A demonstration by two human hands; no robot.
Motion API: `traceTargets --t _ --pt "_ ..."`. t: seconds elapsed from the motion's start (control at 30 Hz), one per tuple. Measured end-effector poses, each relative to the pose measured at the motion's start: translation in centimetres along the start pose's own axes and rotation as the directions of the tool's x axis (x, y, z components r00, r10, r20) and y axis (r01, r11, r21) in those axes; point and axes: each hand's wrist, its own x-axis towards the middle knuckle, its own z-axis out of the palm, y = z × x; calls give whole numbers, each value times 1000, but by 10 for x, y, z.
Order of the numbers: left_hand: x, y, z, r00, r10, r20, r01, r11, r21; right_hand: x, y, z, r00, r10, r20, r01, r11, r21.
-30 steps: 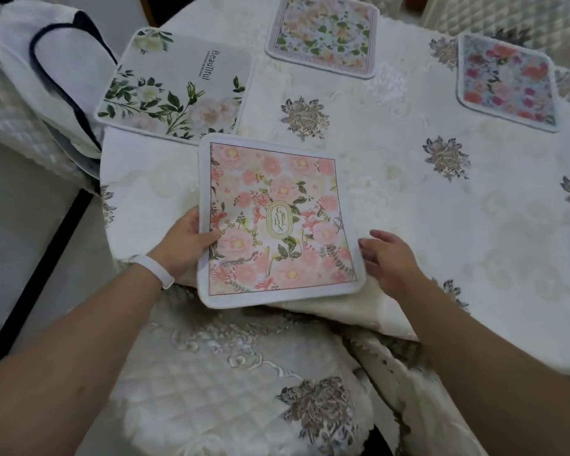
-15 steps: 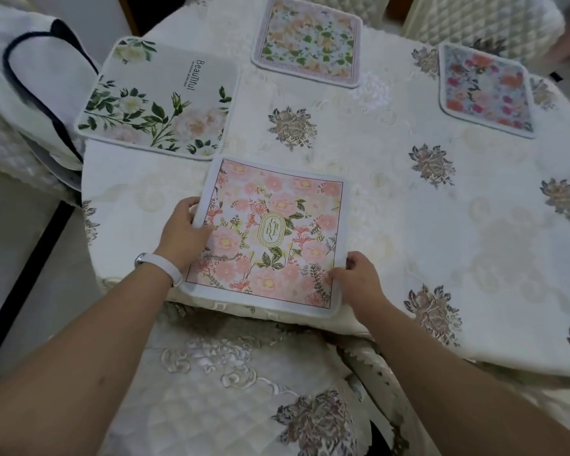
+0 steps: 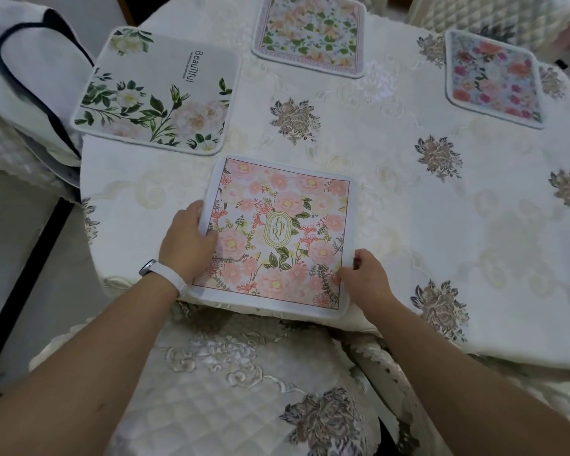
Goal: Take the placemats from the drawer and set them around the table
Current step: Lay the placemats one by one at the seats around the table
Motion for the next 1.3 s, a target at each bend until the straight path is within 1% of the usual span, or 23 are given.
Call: traceTargets --t 0.03,0.17,0.3,0.33,0.37,0.4,0.43,0.47,0.5,0.53,0.6,0.67,0.73,0.83,0.93,1.0,1.1,1.17,1.3 --pt "-1 0 1 1000 -1 -7 1 1000 8 0 -1 -1 1000 -8 5 8 1000 -9" --pt "-4 -2 5 1000 3 -30 1 992 127 3 -1 -4 1000 -8 26 10 997 -77" --pt "-6 -3 6 1000 9 -19 -7 990 139 5 -3 -8 999 31 44 -27 995 -100" --pt "-6 -3 5 999 19 -33 -13 986 166 5 -4 -8 999 25 43 -19 991 -136" --pt "-6 -3 4 997 49 -59 -35 977 212 5 -4 -7 1000 -9 15 12 978 -207" --pt "-6 -2 3 992 96 -79 -72 961 268 5 -4 -4 996 -82 -35 67 949 -308" --pt "-4 0 3 986 150 -72 -119 941 317 5 -4 -1 978 -193 -82 142 897 -419" --pt "-3 1 4 979 200 -27 -177 918 355 5 -5 4 942 -323 -95 231 825 -516" --pt "-1 4 8 968 244 54 -245 889 386 5 -8 11 899 -434 -58 321 744 -586" --pt "0 7 13 948 280 149 -317 850 420 7 -11 18 863 -505 22 406 666 -627" --pt "5 12 29 899 326 293 -433 765 477 14 -17 33 811 -539 226 530 514 -674" --pt "15 19 40 854 369 365 -514 706 487 25 -22 48 777 -510 369 591 386 -708" --pt "31 25 46 807 412 424 -586 651 483 39 -29 60 746 -518 419 621 311 -720" --pt "61 35 49 736 461 495 -674 570 471 64 -46 69 695 -562 449 657 241 -715" --pt "88 48 54 723 477 500 -689 556 465 88 -63 70 668 -598 442 664 213 -717" --pt "102 54 58 743 468 478 -667 574 475 103 -72 68 663 -611 434 663 209 -719" --pt "112 58 63 797 443 411 -604 599 526 115 -79 66 662 -636 397 659 241 -713" --pt "114 57 64 835 407 369 -550 638 540 118 -81 65 685 -632 361 641 288 -712" --pt "113 54 64 906 333 260 -423 696 580 124 -79 57 772 -596 221 533 418 -735"
